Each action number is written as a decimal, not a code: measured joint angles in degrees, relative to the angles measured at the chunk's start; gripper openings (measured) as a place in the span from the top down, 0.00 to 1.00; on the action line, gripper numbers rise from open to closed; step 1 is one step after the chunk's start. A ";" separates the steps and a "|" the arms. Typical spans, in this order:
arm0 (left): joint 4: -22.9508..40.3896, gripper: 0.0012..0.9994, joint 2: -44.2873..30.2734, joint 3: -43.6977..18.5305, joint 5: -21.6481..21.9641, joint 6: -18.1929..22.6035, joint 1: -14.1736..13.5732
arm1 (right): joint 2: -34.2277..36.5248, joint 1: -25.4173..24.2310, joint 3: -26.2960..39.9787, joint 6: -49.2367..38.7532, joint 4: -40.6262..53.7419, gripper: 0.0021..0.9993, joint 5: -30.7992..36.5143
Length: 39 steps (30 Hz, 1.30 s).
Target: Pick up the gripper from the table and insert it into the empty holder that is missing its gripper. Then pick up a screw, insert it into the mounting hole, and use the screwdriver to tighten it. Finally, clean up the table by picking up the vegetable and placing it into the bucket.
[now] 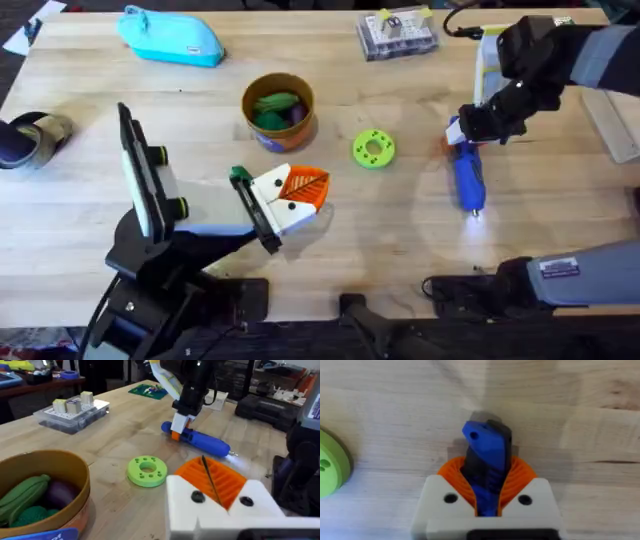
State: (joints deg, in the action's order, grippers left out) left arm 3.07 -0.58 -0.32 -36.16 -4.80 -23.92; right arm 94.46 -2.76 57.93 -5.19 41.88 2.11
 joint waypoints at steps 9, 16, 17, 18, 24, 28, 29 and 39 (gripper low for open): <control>0.00 0.98 0.00 0.00 0.00 0.00 0.00 | -1.30 0.00 6.12 -0.01 6.22 0.85 0.00; 0.01 0.98 0.00 0.00 0.00 0.01 0.00 | -5.24 0.00 10.01 0.00 8.05 0.86 -1.28; 0.00 0.98 0.00 0.00 0.00 0.00 0.00 | -6.06 0.01 10.20 0.01 8.05 0.86 -1.65; 0.00 0.98 0.00 0.00 0.00 0.00 0.00 | -6.92 0.02 10.30 0.02 8.07 0.86 -1.94; 0.00 0.98 0.00 0.00 0.01 0.00 0.00 | -14.47 0.81 10.49 0.02 8.82 0.87 -2.62; 0.00 0.98 0.00 0.00 0.01 0.00 0.00 | -19.37 2.88 10.49 0.02 8.90 0.88 -2.65; 0.00 0.98 0.00 0.00 0.01 0.00 0.00 | -20.52 3.58 10.49 0.03 8.90 0.88 -2.67; 0.00 0.98 0.00 0.00 0.01 0.00 0.00 | -32.67 12.52 10.52 1.26 1.51 0.90 -4.06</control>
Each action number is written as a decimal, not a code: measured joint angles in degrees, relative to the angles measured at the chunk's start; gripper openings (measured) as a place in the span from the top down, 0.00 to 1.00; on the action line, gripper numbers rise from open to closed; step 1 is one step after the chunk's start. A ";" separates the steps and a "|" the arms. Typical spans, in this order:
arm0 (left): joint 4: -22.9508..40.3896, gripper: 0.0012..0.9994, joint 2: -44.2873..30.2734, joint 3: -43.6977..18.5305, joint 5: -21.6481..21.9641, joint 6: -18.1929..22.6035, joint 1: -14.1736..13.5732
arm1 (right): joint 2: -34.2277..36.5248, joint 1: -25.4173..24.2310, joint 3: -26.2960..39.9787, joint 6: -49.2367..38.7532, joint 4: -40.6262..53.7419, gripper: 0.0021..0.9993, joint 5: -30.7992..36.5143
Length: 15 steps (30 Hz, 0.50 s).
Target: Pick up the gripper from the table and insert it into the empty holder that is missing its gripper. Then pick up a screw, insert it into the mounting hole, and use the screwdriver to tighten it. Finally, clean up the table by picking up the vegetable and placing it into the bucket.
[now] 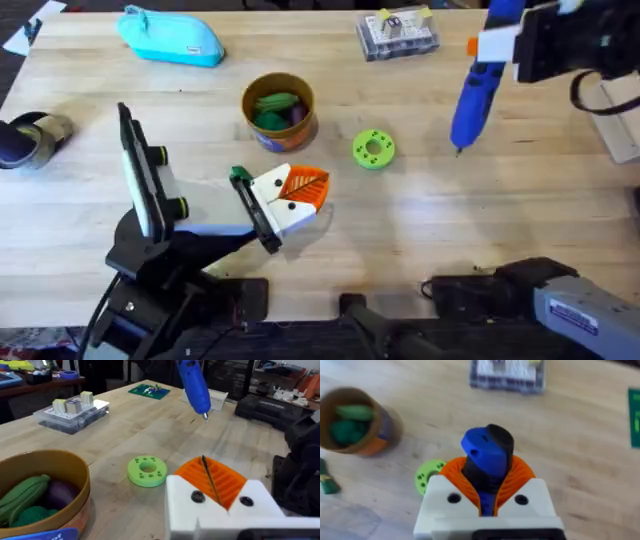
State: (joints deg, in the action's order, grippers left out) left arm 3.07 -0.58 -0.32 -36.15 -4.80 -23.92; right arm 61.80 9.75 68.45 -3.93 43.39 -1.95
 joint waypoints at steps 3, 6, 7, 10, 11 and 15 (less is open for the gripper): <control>0.00 0.98 0.00 0.00 0.00 0.00 0.00 | -3.28 1.88 0.02 0.89 -3.62 0.90 -1.42; 0.00 0.98 0.00 0.00 -0.01 0.00 0.00 | -6.21 3.08 0.02 2.31 -5.08 0.90 -2.50; 0.00 0.98 0.00 0.00 0.00 0.00 0.00 | -7.05 3.41 0.02 2.76 -5.11 0.90 -2.61; 0.00 0.98 0.00 0.00 -0.01 0.01 0.01 | -9.38 4.61 -0.50 3.70 -5.52 0.91 -2.85; 0.00 0.98 0.00 0.00 -0.01 0.01 0.01 | -10.20 5.12 -1.04 3.97 -5.99 0.91 -2.90; 0.00 0.98 0.00 0.00 0.00 0.00 0.00 | -14.12 8.07 -6.79 6.02 -13.17 0.91 -3.10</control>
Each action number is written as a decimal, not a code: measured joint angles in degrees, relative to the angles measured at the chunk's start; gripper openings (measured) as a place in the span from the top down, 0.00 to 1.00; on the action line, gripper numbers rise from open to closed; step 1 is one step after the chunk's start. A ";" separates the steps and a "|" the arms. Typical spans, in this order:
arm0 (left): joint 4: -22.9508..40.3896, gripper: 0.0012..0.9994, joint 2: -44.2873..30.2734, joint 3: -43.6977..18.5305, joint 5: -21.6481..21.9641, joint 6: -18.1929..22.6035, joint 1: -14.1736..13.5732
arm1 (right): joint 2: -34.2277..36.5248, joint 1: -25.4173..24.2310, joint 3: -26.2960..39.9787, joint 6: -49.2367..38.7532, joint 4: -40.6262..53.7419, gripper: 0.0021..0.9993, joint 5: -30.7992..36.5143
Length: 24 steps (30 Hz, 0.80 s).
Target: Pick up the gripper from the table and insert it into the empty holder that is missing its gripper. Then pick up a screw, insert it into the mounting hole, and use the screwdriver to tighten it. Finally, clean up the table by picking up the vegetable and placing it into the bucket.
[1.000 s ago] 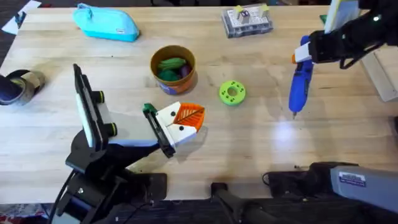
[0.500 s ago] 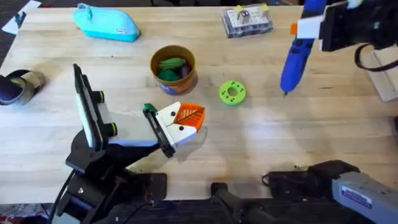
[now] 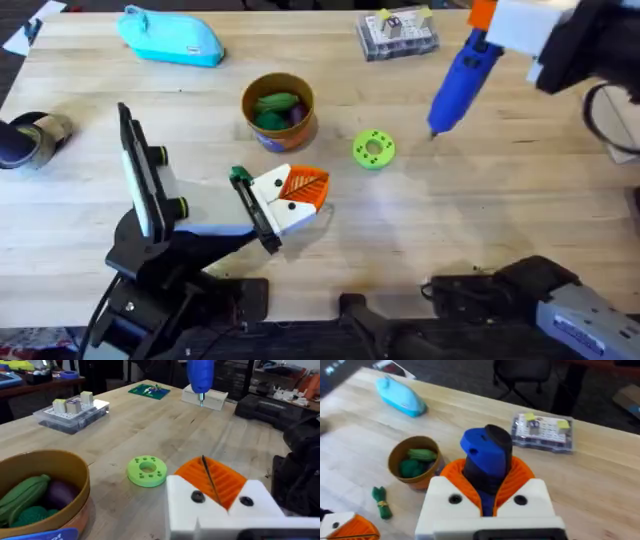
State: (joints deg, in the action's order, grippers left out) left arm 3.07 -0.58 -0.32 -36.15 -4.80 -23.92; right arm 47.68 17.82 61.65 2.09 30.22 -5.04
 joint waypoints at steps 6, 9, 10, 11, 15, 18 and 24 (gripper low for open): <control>0.00 0.98 0.00 0.00 0.00 0.00 0.01 | -5.52 7.84 -13.26 3.35 -18.12 0.92 -0.29; 0.01 0.98 0.00 0.00 -0.01 0.00 0.00 | -6.37 12.51 -17.33 4.22 -25.70 0.92 -0.39; 0.00 0.98 0.00 0.00 -0.01 0.00 0.00 | -6.33 14.09 -18.09 4.45 -27.91 0.92 -0.40; 0.00 0.98 0.00 0.00 -0.01 0.00 0.00 | -6.24 15.41 -18.51 4.59 -29.57 0.92 -0.41; 0.00 0.98 0.00 0.00 0.00 0.00 0.00 | -5.20 21.03 -18.99 5.14 -37.91 0.92 -0.41; 0.00 0.98 0.00 0.00 0.01 0.00 0.02 | -3.78 24.75 -19.02 5.07 -45.05 0.92 -0.82; 0.00 0.98 0.00 0.00 -0.01 0.01 0.00 | 2.78 28.82 -17.91 3.90 -53.00 0.93 -10.74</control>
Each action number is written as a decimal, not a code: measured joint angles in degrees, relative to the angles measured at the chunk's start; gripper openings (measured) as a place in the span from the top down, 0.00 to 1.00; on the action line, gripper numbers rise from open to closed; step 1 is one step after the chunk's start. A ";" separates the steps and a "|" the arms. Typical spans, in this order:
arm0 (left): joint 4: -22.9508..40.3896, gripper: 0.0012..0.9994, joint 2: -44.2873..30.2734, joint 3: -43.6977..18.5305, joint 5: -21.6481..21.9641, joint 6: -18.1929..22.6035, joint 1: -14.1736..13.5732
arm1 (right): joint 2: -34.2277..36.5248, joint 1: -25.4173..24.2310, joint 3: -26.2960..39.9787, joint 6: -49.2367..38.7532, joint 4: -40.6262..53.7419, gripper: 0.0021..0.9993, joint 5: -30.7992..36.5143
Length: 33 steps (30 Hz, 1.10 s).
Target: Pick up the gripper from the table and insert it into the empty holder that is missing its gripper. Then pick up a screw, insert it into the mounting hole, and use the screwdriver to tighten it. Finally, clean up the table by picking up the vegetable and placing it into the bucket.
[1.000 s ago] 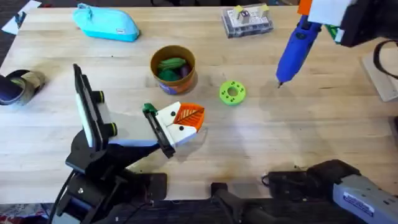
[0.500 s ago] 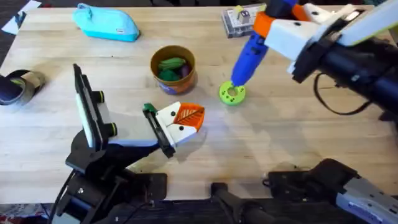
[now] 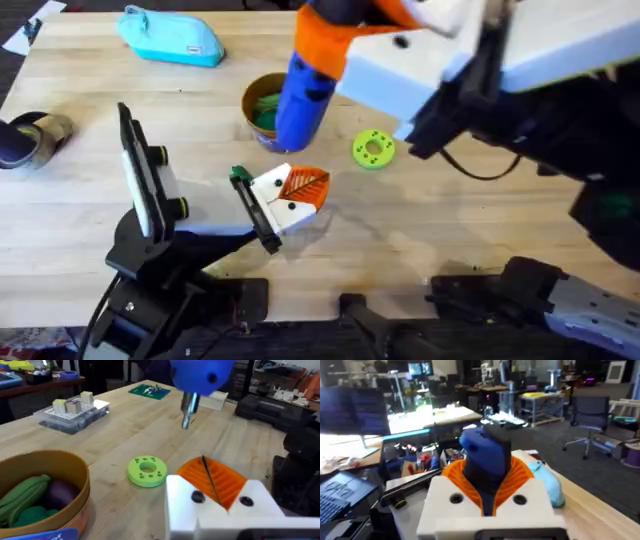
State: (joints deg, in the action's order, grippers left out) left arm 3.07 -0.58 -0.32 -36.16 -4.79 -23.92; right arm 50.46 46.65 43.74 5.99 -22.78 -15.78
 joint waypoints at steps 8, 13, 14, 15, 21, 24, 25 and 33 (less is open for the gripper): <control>0.00 0.98 0.00 0.00 0.02 -0.01 0.00 | 5.74 1.68 4.98 0.01 2.70 0.94 -5.97; 0.00 0.98 0.00 0.00 0.02 0.01 0.00 | 5.75 1.99 5.49 1.17 4.08 0.94 -7.03; 0.00 0.98 0.00 0.00 0.00 -0.01 0.00 | 5.76 1.99 5.52 1.34 4.65 0.94 -7.06; 0.00 0.98 0.00 0.00 0.01 -0.01 0.00 | 5.75 1.99 5.52 1.48 5.25 0.94 -7.09; 0.00 0.98 0.00 0.00 0.02 -0.01 0.00 | 5.87 1.99 5.52 1.73 6.15 0.94 -7.27; 0.00 0.98 0.00 0.00 0.01 -0.01 0.02 | 6.50 1.99 5.61 1.70 5.75 0.95 -7.35; 0.00 0.98 0.00 0.00 0.02 -0.01 0.00 | 6.77 1.99 5.63 1.64 5.72 0.95 -7.45; 0.00 0.98 0.00 0.00 0.00 -0.01 0.00 | 8.37 1.99 5.63 -0.64 6.06 0.95 -7.46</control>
State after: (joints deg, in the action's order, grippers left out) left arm 3.07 -0.58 -0.32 -36.16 -4.80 -23.92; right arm 58.83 48.64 49.36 5.35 -16.72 -23.24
